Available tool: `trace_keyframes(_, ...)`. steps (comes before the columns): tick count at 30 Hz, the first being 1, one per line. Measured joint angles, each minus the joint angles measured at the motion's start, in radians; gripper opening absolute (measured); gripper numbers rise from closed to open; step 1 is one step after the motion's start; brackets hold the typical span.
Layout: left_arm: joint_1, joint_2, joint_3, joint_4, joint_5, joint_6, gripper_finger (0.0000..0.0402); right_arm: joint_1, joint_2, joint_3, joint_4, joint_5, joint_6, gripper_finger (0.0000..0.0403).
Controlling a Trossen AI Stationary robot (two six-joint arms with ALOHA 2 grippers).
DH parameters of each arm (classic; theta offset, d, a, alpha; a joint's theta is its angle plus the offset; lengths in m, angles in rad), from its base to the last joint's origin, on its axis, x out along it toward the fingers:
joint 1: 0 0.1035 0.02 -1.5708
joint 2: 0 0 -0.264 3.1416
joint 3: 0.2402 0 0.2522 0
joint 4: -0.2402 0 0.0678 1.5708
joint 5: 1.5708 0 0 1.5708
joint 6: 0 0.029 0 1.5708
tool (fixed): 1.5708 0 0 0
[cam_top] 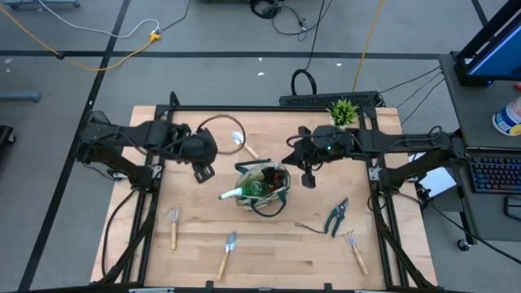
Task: Pick & Place Garden tools in Gardening bag
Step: Put the top trowel into the gardening bag
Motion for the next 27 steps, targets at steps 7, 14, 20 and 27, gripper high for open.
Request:
trace_keyframes(7,0.188,0.002,-0.077,0.053,0.065,0.167,0.0191,-0.076,-0.052,0.001,-0.037,0.0,0.024,0.0)
trace_keyframes(14,0.376,0.003,-0.15,0.199,0.174,0.331,0.0191,-0.166,-0.109,0.001,-0.083,0.0,0.004,0.0)
trace_keyframes(20,0.497,0.004,-0.183,0.384,0.289,0.358,0.0191,-0.268,-0.146,0.0,-0.102,0.0,-0.089,0.0)
trace_keyframes(27,0.566,0.03,-0.214,0.562,0.353,0.306,0.0191,-0.397,-0.158,0.0,-0.108,-0.003,-0.106,0.0)
